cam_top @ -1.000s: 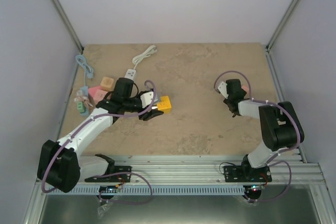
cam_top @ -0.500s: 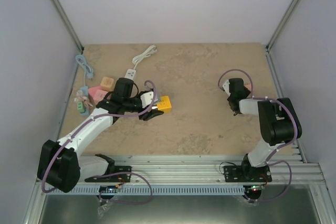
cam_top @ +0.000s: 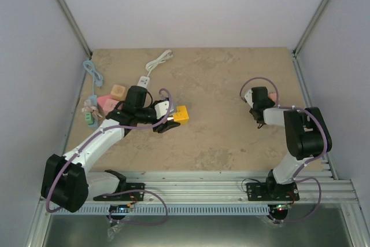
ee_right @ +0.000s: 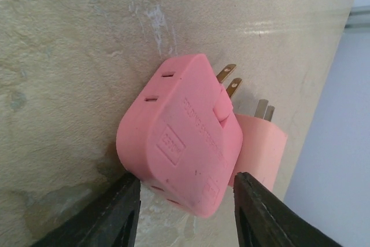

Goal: Pull the plug off the socket
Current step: Place the plug at the center of the board.

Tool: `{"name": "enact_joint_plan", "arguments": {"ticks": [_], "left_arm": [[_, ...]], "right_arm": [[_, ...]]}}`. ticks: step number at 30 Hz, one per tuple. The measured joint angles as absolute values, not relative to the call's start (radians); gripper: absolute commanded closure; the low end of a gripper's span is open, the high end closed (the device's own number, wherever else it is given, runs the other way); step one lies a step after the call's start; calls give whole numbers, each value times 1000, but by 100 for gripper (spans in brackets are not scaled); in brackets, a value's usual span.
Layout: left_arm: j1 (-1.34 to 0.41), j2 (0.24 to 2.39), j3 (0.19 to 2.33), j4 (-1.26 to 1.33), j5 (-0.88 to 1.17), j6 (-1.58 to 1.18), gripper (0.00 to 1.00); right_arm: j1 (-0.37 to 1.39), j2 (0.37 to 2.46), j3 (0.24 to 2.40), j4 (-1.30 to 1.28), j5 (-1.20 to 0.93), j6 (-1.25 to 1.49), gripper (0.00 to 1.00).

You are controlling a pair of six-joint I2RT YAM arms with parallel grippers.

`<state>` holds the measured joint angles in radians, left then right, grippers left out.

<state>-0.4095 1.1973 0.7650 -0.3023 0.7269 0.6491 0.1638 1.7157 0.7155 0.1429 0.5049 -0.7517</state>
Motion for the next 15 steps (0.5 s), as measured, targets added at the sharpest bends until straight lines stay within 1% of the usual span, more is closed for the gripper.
{"name": "enact_joint_plan", "arguments": {"ticks": [2, 7, 12, 13, 15], "left_arm": [[-410, 1198, 765, -302, 727, 649, 100], [-410, 1201, 765, -302, 728, 649, 100], [-410, 1204, 765, -303, 736, 650, 100], [-410, 1205, 766, -304, 738, 650, 100], [-410, 1207, 771, -310, 742, 651, 100]], "right_arm": [[164, 1711, 719, 137, 502, -748, 47], [164, 1684, 733, 83, 456, -728, 38], [166, 1614, 736, -18, 365, -708, 20], [166, 1594, 738, -36, 345, -705, 14], [166, 1540, 744, -76, 284, -701, 8]]}}
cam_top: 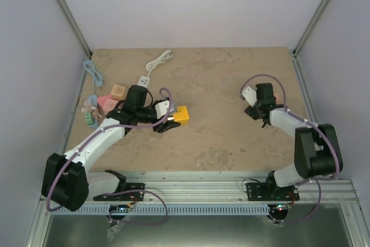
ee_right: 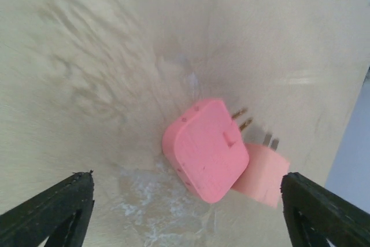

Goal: Pull the plug off the socket
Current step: Place the plug at the center of the board.

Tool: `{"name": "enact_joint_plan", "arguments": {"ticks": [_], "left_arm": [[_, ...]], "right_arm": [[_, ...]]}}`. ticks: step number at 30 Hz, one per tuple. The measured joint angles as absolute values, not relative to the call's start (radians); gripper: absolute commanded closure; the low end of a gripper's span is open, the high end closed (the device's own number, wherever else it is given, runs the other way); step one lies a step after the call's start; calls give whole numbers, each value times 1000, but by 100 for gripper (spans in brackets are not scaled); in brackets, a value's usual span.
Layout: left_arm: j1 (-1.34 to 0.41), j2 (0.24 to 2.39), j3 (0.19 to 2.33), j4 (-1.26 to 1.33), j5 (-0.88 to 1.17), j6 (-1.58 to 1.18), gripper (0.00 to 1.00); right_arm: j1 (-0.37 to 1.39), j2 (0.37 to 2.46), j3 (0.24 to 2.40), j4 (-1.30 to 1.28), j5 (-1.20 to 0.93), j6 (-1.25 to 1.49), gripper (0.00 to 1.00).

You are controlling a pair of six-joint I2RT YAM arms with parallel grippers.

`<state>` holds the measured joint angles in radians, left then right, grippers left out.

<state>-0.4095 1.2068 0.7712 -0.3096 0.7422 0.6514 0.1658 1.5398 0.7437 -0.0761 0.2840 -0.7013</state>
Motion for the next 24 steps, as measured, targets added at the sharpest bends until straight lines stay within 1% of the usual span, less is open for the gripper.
{"name": "enact_joint_plan", "arguments": {"ticks": [2, 3, 7, 10, 13, 18, 20, 24], "left_arm": [[-410, 1209, 782, -319, 749, 657, 100], [-410, 1209, 791, -327, 756, 661, 100], [-410, 1213, 842, -366, 790, 690, 100], [-410, 1215, 879, -395, 817, 716, 100], [-410, 1217, 902, -426, 851, 746, 99], [-411, 1218, 910, -457, 902, 776, 99], [-419, 1221, 925, -471, 911, 782, 99], [-452, 1236, 961, -488, 915, 785, 99]], "right_arm": [[166, 1478, 752, -111, 215, -701, 3], [166, 1439, 758, -129, 169, -706, 2], [166, 1290, 790, -203, -68, -746, 2], [167, 1179, 824, -284, -314, -792, 2], [175, 1112, 859, -352, -504, -817, 2], [219, 1077, 922, -452, -763, -852, 2], [242, 1081, 938, -473, -835, -852, 2], [289, 1105, 961, -481, -912, -834, 2]]}}
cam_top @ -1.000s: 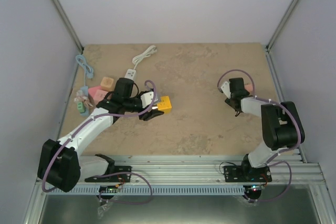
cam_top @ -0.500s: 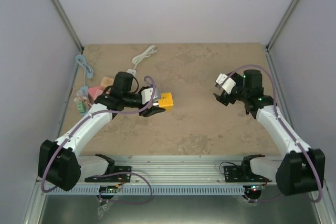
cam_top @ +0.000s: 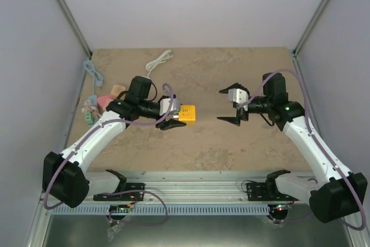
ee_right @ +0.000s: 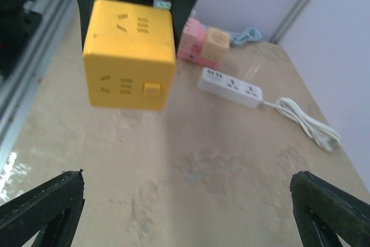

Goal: Pull the plug off the socket
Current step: Place the plug at the center of the board, then place the socket at the center of the board.

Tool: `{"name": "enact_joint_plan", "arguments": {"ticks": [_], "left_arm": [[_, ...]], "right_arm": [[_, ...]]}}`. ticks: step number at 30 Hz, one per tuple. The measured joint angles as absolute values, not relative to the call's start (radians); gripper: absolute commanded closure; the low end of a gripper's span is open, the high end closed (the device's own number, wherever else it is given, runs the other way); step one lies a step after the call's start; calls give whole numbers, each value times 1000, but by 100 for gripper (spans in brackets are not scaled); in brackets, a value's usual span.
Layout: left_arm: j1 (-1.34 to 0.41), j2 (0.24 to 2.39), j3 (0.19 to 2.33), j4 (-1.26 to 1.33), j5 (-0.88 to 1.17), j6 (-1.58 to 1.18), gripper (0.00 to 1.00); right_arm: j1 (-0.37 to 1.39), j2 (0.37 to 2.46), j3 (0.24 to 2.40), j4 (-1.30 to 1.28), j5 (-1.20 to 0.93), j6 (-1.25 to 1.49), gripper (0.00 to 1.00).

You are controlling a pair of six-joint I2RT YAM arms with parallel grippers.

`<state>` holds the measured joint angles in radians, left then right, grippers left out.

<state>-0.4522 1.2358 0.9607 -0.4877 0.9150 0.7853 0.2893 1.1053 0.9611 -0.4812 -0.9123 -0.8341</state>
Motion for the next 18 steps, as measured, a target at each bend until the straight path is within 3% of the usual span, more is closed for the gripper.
{"name": "enact_joint_plan", "arguments": {"ticks": [18], "left_arm": [[-528, 1335, 1048, -427, 907, 649, 100]], "right_arm": [[467, 1243, 1003, -422, -971, -748, 2]]}}
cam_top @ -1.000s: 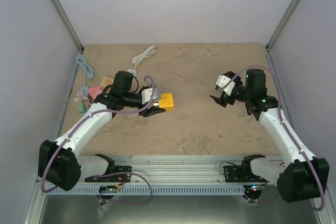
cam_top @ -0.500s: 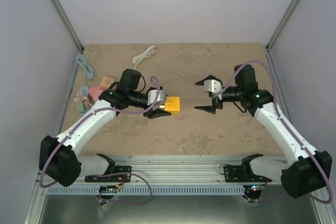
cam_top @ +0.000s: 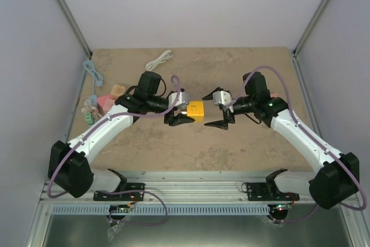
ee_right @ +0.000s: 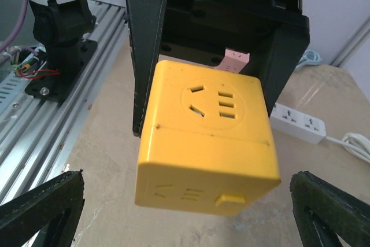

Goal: Pull the plug off the socket
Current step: Place the socket at the center of the board.

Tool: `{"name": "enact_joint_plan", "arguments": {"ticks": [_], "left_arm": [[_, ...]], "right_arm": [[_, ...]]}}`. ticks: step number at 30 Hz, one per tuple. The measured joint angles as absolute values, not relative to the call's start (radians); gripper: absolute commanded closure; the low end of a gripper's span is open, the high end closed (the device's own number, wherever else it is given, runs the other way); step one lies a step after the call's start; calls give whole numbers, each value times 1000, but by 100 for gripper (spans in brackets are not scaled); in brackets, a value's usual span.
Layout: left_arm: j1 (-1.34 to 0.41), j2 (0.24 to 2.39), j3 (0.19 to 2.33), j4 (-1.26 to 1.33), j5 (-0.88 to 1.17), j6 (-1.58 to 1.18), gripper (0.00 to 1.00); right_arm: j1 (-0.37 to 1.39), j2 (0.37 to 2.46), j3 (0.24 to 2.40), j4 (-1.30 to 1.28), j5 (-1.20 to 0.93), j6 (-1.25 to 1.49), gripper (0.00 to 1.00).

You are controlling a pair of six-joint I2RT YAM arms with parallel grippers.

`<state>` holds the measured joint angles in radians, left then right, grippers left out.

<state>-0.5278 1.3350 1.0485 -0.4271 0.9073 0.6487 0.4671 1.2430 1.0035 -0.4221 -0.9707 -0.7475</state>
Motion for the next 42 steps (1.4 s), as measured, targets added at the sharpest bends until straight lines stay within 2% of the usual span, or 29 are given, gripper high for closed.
{"name": "enact_joint_plan", "arguments": {"ticks": [26, 33, 42], "left_arm": [[-552, 1385, 1100, -414, 912, 610, 99], [-556, 1385, 1100, -423, 918, 625, 97], [-558, 1385, 1100, -434, 915, 658, 95]], "right_arm": [[486, 1290, 952, -276, -976, -609, 19], [486, 1302, 952, -277, -994, -599, 33], [482, 1312, 954, -286, -1008, -582, 64]]}}
